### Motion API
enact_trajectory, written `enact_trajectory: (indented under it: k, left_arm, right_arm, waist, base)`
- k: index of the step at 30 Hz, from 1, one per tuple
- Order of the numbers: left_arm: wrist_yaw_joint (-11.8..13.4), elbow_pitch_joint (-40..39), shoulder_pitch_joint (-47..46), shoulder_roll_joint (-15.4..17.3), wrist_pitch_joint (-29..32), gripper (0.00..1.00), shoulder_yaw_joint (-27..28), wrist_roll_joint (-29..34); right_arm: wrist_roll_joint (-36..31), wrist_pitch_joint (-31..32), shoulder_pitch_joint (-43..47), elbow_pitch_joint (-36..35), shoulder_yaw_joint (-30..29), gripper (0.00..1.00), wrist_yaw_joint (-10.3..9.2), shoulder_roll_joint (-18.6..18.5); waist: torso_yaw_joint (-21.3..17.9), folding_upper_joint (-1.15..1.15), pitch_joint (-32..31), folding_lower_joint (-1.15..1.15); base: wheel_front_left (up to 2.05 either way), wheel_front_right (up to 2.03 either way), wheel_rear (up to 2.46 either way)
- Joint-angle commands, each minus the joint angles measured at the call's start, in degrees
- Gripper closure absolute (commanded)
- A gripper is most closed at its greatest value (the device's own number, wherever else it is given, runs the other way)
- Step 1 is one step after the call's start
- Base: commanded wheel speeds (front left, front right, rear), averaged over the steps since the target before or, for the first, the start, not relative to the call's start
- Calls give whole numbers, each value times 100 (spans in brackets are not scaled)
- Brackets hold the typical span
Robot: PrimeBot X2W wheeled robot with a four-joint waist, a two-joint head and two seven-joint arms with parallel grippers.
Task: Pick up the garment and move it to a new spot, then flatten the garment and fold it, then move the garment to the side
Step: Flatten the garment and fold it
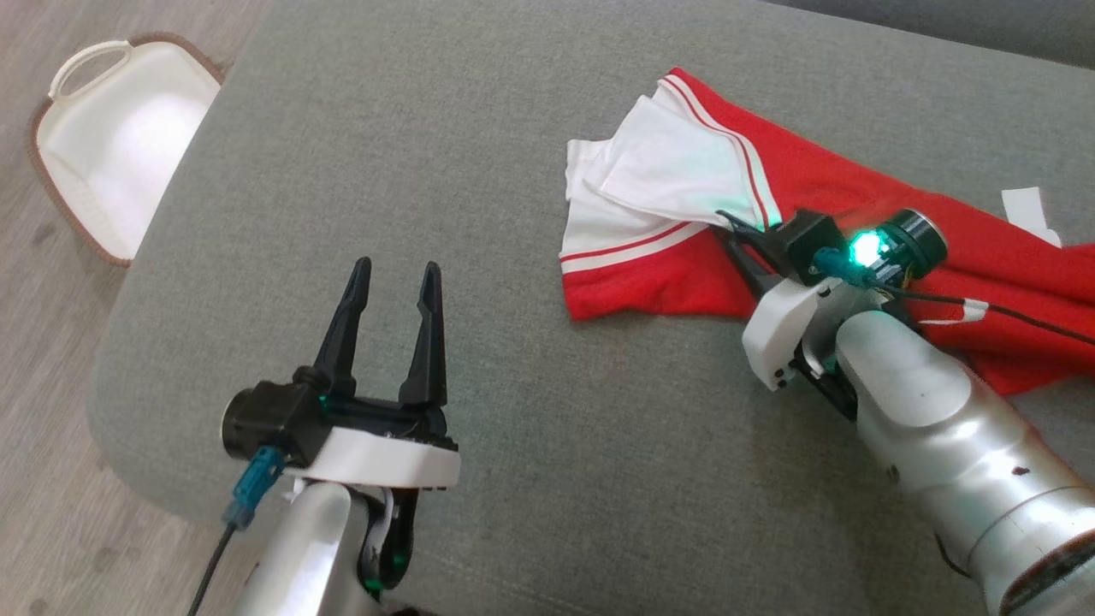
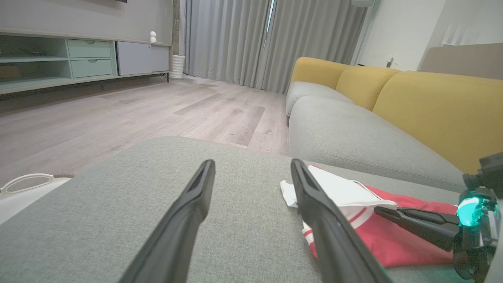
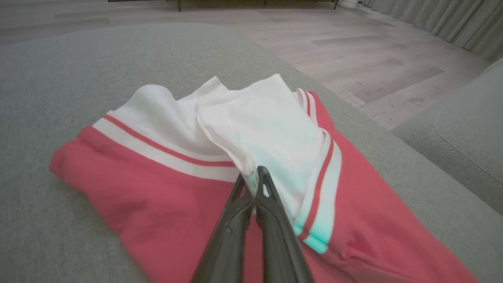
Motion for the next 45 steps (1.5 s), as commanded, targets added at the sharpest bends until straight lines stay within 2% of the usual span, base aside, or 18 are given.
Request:
enact_trajectory:
  k: [1,5,11,13,14,15,18,21,28,32,38,45]
  left_arm:
    - [33,-136,-160,31,-55,0,197,-13]
    - [32,-132,-168,31,-55,0,194,-22]
    - [8,-170,-232,31,-55,0,75,-83]
    - [7,-173,-249,31,-55,0,42,-109]
    - [8,-171,-259,31,-55,0,33,-119]
    - [6,-165,-268,31,-55,0,21,-124]
    - [6,-137,-296,31,-55,0,-8,-137]
    - [14,-103,-314,31,-55,0,33,-118]
    - [-12,-105,-358,31,-55,0,429,47]
    - [-53,-153,-350,31,-55,0,716,193]
    - [-127,-215,-202,31,-55,0,1037,355]
    - [-209,-243,28,31,-55,0,1204,485]
  right_arm:
    - [207,-97,-179,-114,-54,100,37,134]
    - [632,-118,-391,-111,-288,100,37,100]
    - [1119,73,-1094,115,-849,100,37,-235]
    - [1183,172,-1461,396,-1132,100,37,-411]
    - [1154,202,-1651,601,-1281,27,37,-498]
    - [1084,213,-1832,807,-1396,0,37,-572]
    - [907,220,-2263,1377,-1779,0,37,-709]
    - [625,146,-2412,1566,-2030,0,37,-731]
    - [12,-184,-2146,1441,-2275,0,37,-325]
    - [-296,-200,-1559,269,-2584,0,37,-153]
    - [-774,-203,126,-1680,-3330,0,37,285]
    - [-1160,-203,1998,-3289,-3923,0,37,760]
  waist:
    - [-42,0,-37,0]
    - [-75,0,-51,0]
    - [35,0,75,0]
    - [90,0,146,0]
    - [114,0,179,0]
    - [136,0,210,0]
    - [165,0,244,0]
    - [94,0,208,0]
    - [-449,0,-42,0]
    - [-895,0,-217,0]
    - [-1540,0,-530,0]
    - [-2100,0,-799,0]
  base:
    - [0,0,0]
    - [0,0,0]
    - [0,0,0]
    - [0,0,0]
    - [0,0,0]
    - [0,0,0]
    - [0,0,0]
    - [0,0,0]
    - [0,0,0]
    - [0,0,0]
    - [0,0,0]
    - [0,0,0]
